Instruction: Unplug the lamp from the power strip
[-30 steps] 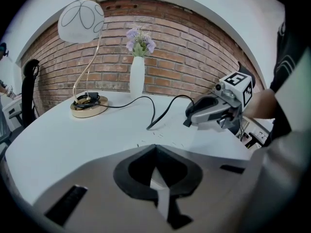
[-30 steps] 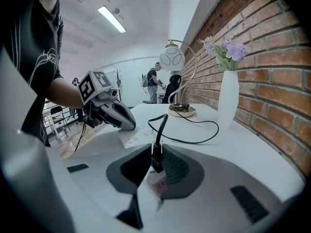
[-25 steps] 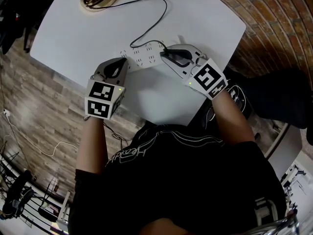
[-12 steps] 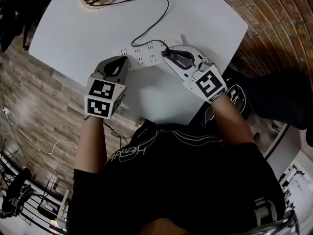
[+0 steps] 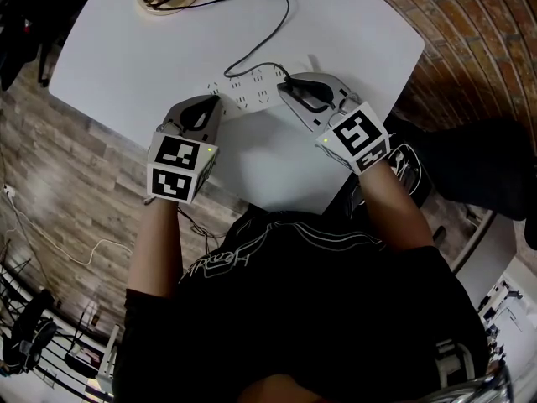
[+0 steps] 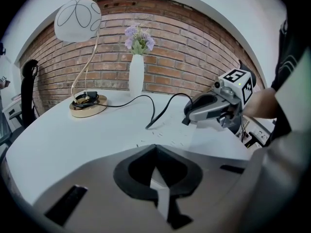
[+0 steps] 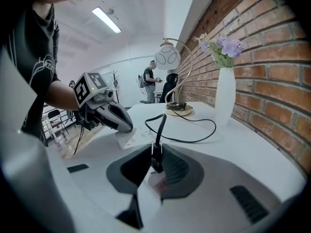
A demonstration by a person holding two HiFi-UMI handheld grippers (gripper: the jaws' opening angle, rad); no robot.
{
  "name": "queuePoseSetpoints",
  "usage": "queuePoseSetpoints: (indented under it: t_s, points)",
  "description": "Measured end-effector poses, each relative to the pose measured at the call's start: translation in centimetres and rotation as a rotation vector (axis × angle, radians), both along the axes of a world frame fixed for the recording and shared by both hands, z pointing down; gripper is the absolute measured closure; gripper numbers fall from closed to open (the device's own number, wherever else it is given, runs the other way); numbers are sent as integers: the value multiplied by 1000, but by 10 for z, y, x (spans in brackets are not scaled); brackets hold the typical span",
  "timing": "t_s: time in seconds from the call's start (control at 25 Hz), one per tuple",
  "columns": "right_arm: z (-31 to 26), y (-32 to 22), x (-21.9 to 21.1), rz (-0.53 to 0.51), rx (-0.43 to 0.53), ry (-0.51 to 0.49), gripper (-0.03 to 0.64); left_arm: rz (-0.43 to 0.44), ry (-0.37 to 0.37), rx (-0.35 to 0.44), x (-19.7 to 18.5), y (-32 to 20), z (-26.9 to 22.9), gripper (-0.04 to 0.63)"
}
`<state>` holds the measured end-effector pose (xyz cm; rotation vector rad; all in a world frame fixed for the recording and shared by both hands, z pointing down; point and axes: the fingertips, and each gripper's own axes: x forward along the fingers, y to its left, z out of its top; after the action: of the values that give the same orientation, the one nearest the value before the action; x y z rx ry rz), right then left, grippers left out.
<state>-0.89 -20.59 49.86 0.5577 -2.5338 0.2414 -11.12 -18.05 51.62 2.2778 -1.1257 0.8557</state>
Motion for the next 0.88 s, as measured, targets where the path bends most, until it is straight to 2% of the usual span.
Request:
queuePoseSetpoints:
  t_s: [0.16,0.36,0.44,0.56,0.68,0.76,0.88]
  points:
    - [0,-1,0,70,37,44,571,-5,-15,6,0,-1,-1,594]
    - [-1,1,-4,98,91,122,569,-12,-45,14,0,-1,0,594]
    - [0,2,-3,105,83,100,569,-14,-46,12,0,-1,0,592]
    - [0,-1,3,166,1,-21,571,-26,-24,6,-1,0,0,594]
    - [-1,-3,5,218,-66,-124,571,-2,-67,21,0,0,0,594]
    - [-1,-4,5,223,-63,-121,571,2,-64,18,-1,0,0,594]
    - [-3,-3,1,203,20,-14,574,-21,-26,-2,-1,0,0,594]
